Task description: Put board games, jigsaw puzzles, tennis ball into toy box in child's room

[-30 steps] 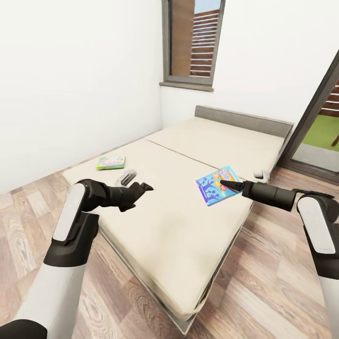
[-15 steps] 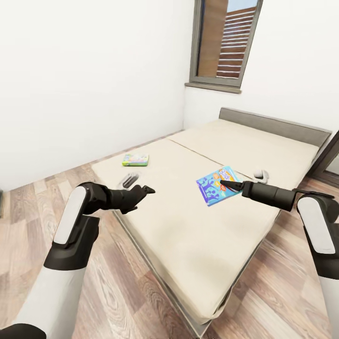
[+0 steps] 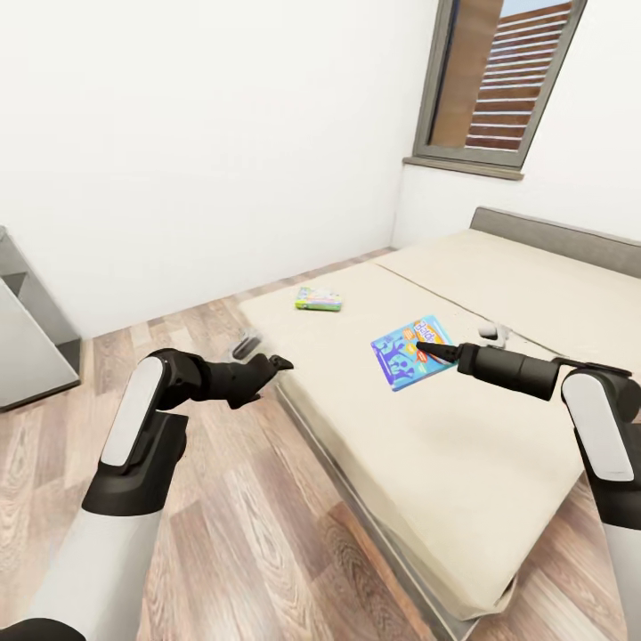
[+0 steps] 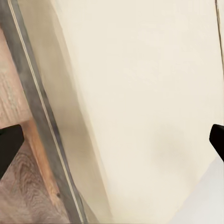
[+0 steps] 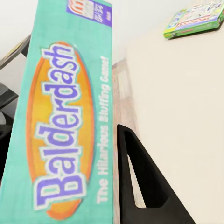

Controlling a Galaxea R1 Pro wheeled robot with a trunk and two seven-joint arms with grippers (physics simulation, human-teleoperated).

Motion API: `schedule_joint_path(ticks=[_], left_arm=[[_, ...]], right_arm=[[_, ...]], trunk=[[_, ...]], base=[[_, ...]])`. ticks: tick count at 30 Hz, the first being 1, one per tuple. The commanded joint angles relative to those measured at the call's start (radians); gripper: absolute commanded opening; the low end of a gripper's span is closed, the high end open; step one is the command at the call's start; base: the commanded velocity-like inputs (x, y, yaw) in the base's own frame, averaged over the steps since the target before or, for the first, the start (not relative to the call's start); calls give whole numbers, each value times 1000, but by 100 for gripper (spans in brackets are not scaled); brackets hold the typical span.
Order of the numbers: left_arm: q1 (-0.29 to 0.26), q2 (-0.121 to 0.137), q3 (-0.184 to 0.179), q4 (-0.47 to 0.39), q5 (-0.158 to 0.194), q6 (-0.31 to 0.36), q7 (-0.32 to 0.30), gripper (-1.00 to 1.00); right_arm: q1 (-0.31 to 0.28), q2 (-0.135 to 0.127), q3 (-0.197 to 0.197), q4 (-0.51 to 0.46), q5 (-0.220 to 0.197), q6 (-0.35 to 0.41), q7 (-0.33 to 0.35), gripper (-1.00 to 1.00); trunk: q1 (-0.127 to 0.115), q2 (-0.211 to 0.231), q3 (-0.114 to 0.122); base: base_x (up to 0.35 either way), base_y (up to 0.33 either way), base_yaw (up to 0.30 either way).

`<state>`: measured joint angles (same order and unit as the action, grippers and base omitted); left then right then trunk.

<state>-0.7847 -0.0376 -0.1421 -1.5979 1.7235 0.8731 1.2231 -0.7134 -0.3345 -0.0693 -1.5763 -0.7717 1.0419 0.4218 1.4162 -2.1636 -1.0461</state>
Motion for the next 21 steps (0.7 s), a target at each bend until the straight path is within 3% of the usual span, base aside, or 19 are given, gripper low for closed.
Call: schedule_joint_path(ticks=[1, 10, 15, 21], left_arm=[[-1, 0, 1, 0, 8, 5, 10, 100], [1, 2, 2, 1, 7, 5, 10, 100], [1, 15, -3, 0, 7, 6, 8, 100], [56, 29, -5, -4, 6, 9, -1, 100]], right_arm=[[0, 0, -1, -1, 3, 5, 9, -100], [19, -1, -24, -31, 2, 5, 14, -100], [24, -1, -32, -36, 0, 5, 14, -100], [25, -2, -40, -38, 2, 5, 12, -100]], trunk=[[0, 0, -1], [0, 0, -1], [0, 0, -1], [0, 0, 1]], base=[[0, 341, 21], [0, 341, 6], [0, 327, 9], [0, 99, 179]])
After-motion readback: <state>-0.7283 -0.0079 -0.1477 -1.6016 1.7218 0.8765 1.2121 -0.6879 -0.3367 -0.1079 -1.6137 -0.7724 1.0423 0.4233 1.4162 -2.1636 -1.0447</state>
